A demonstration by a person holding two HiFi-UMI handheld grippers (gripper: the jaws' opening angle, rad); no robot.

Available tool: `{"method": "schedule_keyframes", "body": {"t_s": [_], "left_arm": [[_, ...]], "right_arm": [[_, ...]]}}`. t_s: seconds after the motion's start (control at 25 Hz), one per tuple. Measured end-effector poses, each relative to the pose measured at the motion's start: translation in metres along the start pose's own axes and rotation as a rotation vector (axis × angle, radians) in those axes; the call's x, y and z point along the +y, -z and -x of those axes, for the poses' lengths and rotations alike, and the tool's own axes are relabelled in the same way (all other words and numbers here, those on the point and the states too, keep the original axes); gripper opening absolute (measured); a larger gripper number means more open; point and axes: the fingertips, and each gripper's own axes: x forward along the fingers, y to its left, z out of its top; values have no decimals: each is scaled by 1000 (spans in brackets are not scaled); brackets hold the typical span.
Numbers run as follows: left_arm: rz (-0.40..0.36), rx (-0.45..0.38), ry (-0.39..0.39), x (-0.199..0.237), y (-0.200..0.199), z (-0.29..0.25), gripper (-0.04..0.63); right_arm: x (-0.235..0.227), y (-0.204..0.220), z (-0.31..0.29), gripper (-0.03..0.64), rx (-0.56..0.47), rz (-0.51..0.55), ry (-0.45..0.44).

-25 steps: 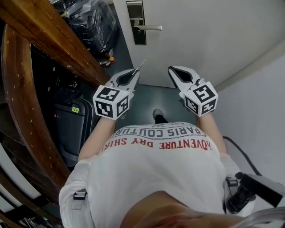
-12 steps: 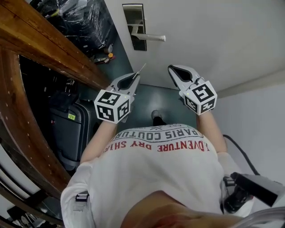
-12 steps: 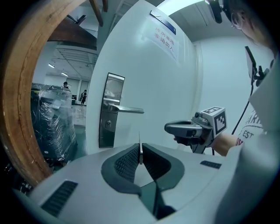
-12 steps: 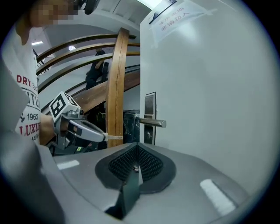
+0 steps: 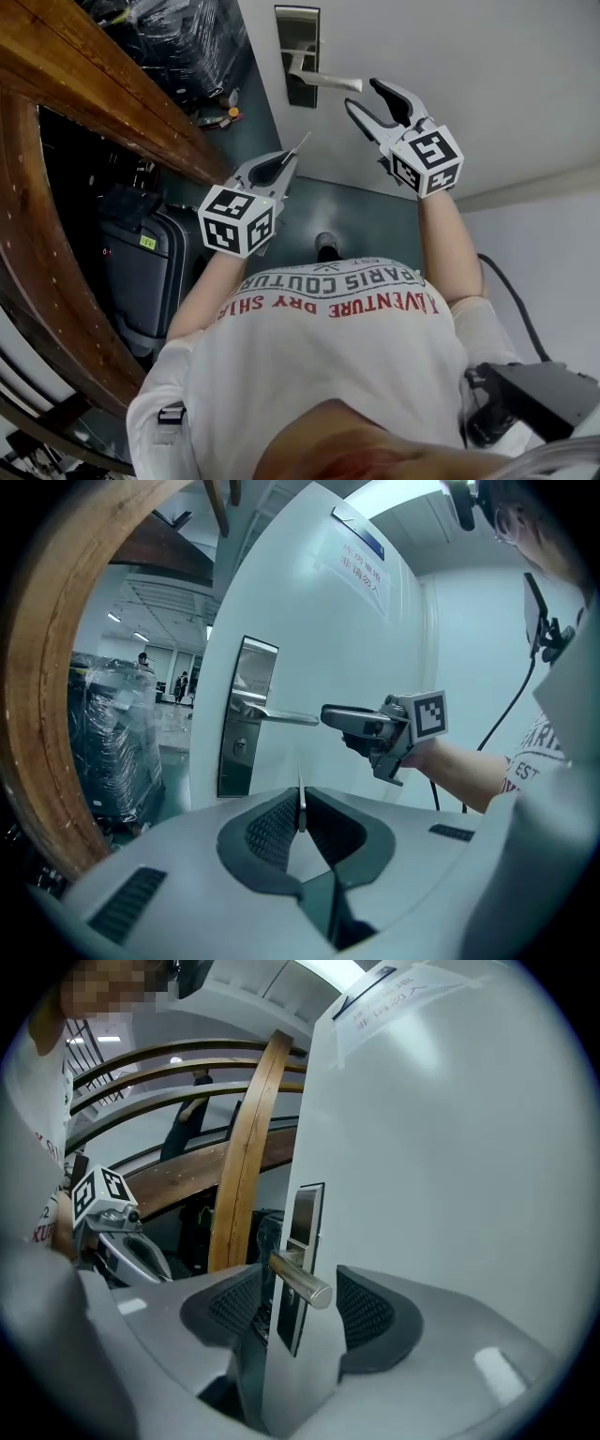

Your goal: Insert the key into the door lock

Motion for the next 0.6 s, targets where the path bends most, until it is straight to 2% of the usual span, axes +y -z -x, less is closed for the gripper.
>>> {"method": "schedule_keyframes", "body": {"t_s": [0.08, 0.36, 0.44, 0.6], "left_arm": [[12, 4, -2, 5, 3, 0, 23], [80, 13, 4, 18, 12, -7, 23], [98, 12, 6, 22, 12, -9, 23], [128, -11, 10, 32, 5, -17, 23]], "right_arm": [[-4, 4, -10, 227, 15, 2, -4], [-10, 15, -31, 222, 33, 10, -6], [-14, 17, -32, 185, 35, 13, 4], [-15, 16, -33, 176, 41, 22, -12]]}}
